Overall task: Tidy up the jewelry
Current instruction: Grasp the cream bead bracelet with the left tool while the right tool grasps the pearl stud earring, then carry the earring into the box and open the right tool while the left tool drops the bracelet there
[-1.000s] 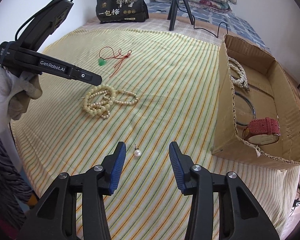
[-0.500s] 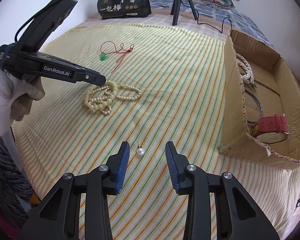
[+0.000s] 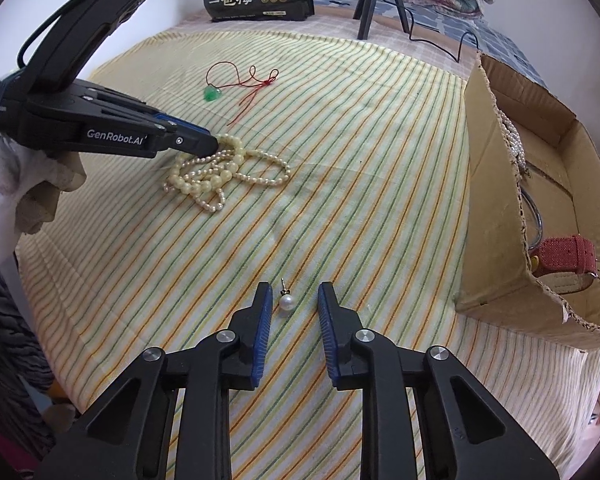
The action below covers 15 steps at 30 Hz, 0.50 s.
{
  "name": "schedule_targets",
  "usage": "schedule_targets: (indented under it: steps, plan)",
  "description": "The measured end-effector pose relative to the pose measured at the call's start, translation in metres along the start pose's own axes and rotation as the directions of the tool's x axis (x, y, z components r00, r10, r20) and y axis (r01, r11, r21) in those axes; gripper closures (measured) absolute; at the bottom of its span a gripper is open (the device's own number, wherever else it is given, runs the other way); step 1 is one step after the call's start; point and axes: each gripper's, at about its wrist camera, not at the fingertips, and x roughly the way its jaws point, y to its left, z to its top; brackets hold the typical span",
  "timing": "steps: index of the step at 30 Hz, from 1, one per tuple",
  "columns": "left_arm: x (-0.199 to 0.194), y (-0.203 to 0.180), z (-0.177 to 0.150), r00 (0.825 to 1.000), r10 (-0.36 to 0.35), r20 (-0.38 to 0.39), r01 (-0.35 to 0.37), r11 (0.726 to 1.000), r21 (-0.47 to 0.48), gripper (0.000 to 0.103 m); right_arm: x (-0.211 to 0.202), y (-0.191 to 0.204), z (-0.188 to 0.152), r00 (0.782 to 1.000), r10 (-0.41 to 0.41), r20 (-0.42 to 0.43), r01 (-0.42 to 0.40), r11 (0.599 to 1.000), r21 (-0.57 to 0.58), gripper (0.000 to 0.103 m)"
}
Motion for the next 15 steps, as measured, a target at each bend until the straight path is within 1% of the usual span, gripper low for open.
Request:
schedule_targets:
  steps: [1,2,4,8,15]
  plan:
    - [0.0,0.0,0.0,1.0,0.0,0.001,0.0,1.0,-0.001,0.097,0.001,0.001,0.0,1.0,-0.002,-0.002,0.002,1.0,-0.006,0.087]
    - [-0.001,0.0,0.0,1.0,-0.001,0.003,0.001,1.0,-0.004,0.097,0.001,0.003,0.0,1.0,-0.008,-0.004,0.008,1.0,-0.016,0.093]
    - [-0.002,0.001,0.0,1.0,-0.005,0.007,0.005,1.0,-0.01,0.097,0.002,0.004,0.001,1.0,-0.017,-0.007,0.017,1.0,-0.022,0.096]
    - [-0.007,0.002,-0.001,1.0,-0.013,0.016,0.014,1.0,-0.022,0.097,-0.001,0.004,0.002,1.0,-0.012,-0.003,0.012,1.0,-0.019,0.096]
    - [-0.027,0.001,0.002,0.997,-0.043,0.058,0.045,0.998,-0.036,0.097,-0.016,0.002,0.006,0.999,-0.008,0.036,0.008,1.0,0.001,0.096]
